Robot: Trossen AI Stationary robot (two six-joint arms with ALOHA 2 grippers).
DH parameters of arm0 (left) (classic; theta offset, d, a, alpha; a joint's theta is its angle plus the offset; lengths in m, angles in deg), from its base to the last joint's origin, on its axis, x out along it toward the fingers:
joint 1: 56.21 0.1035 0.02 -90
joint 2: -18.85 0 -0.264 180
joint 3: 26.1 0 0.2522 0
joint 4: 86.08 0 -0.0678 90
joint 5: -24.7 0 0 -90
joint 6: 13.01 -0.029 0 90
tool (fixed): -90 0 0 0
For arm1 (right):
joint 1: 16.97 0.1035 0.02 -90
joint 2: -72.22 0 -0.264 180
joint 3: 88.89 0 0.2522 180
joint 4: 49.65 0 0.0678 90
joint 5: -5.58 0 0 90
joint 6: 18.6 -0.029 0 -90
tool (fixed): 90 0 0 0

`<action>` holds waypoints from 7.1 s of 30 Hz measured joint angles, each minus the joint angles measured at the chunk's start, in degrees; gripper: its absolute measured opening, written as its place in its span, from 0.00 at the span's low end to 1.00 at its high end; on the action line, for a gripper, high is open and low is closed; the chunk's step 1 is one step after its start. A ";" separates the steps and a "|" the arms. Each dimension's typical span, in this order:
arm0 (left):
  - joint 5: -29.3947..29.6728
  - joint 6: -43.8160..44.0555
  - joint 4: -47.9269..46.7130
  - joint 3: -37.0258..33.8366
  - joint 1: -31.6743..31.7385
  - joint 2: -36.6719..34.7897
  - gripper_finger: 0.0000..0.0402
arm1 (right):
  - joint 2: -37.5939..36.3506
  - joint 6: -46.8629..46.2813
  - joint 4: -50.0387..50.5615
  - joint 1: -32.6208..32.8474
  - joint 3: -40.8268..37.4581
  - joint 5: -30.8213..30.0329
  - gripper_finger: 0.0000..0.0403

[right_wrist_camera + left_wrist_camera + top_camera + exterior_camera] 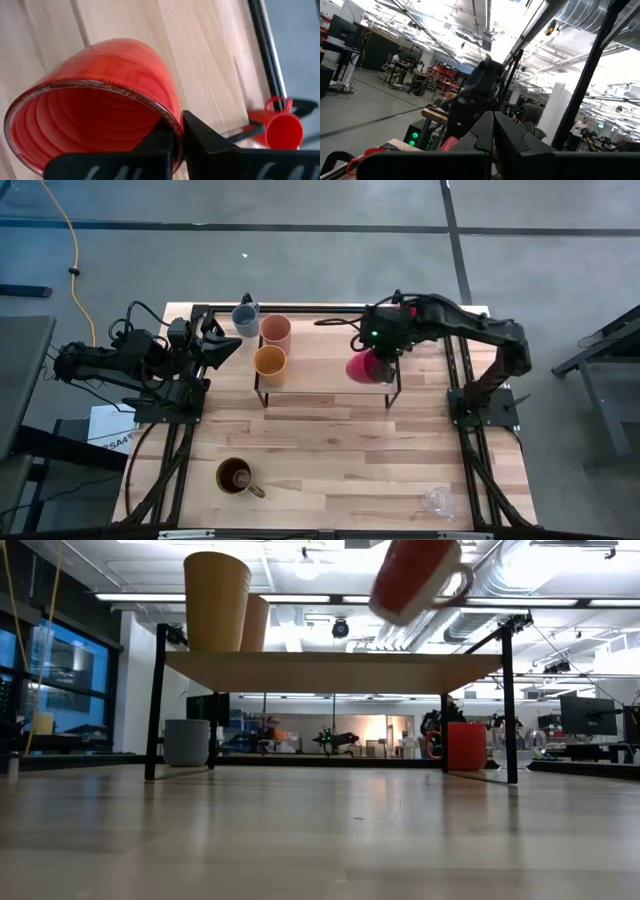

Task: Stack small to large cups/mugs on shelf
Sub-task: Put the pink mug on the shelf

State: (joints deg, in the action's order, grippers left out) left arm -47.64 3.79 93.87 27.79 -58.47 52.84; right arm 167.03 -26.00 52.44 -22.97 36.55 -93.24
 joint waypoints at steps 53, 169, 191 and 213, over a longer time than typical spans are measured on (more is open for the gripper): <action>1.48 0.00 0.31 -0.01 0.02 -0.01 0.01 | -4.09 -4.66 1.46 -14.16 -11.26 11.14 0.00; 1.49 -0.02 0.28 0.01 0.02 -0.14 0.01 | 3.38 -53.99 1.70 12.47 -11.32 -13.58 0.00; 1.50 -0.02 0.28 0.01 0.01 -0.14 0.01 | 0.18 -42.09 1.62 9.05 -10.34 -3.77 0.00; 1.52 -0.02 0.28 0.00 0.01 -0.12 0.01 | -30.96 -29.71 -26.62 1.56 -40.23 -6.43 0.55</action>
State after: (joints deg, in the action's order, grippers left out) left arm -46.13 3.76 94.15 27.79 -58.46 52.72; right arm 136.07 -55.71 25.82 -21.41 -3.67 -99.67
